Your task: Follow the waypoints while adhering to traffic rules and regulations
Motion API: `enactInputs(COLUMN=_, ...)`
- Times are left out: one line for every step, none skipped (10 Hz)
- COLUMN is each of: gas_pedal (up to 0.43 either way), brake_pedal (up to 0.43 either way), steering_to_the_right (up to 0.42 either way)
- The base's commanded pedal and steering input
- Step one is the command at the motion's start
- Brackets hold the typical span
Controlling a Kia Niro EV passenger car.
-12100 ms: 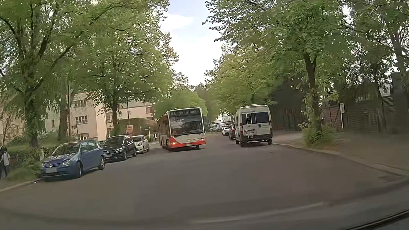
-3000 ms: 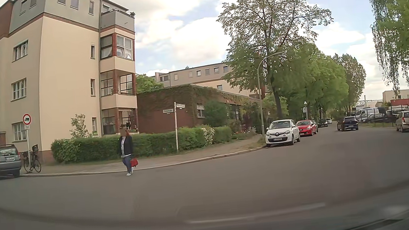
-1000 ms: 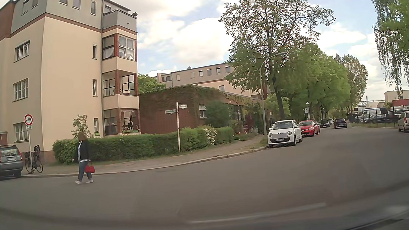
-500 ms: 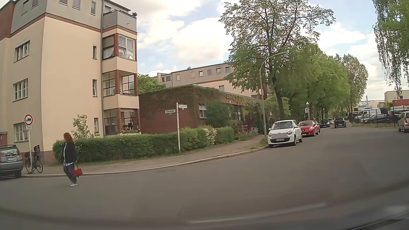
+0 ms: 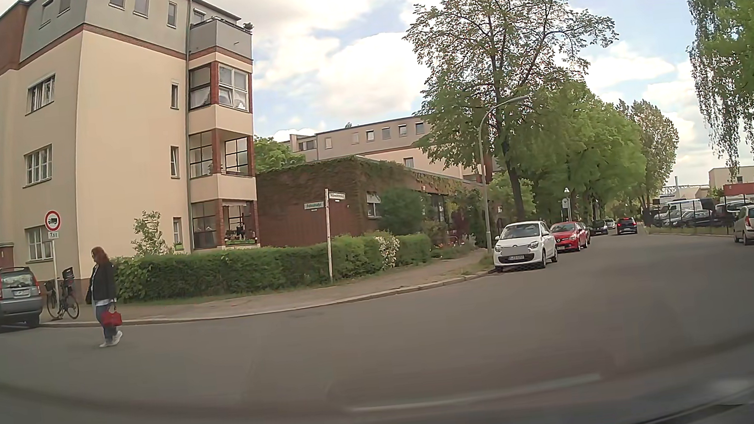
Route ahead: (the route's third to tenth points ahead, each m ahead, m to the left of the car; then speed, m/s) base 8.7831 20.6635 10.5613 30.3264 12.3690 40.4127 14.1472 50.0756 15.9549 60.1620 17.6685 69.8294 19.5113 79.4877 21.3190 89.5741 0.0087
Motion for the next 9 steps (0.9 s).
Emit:
enactInputs(gas_pedal=0.0, brake_pedal=0.317, steering_to_the_right=-0.758)
enactInputs(gas_pedal=0.0, brake_pedal=0.299, steering_to_the_right=-0.758)
enactInputs(gas_pedal=0.0, brake_pedal=0.268, steering_to_the_right=-0.759)
enactInputs(gas_pedal=0.0, brake_pedal=0.122, steering_to_the_right=-0.758)
enactInputs(gas_pedal=0.0, brake_pedal=0.018, steering_to_the_right=-0.758)
enactInputs(gas_pedal=0.0, brake_pedal=0.018, steering_to_the_right=-0.756)
enactInputs(gas_pedal=0.0, brake_pedal=0.018, steering_to_the_right=-0.751)
enactInputs(gas_pedal=0.0, brake_pedal=0.018, steering_to_the_right=-0.737)
enactInputs(gas_pedal=0.0, brake_pedal=0.018, steering_to_the_right=-0.719)
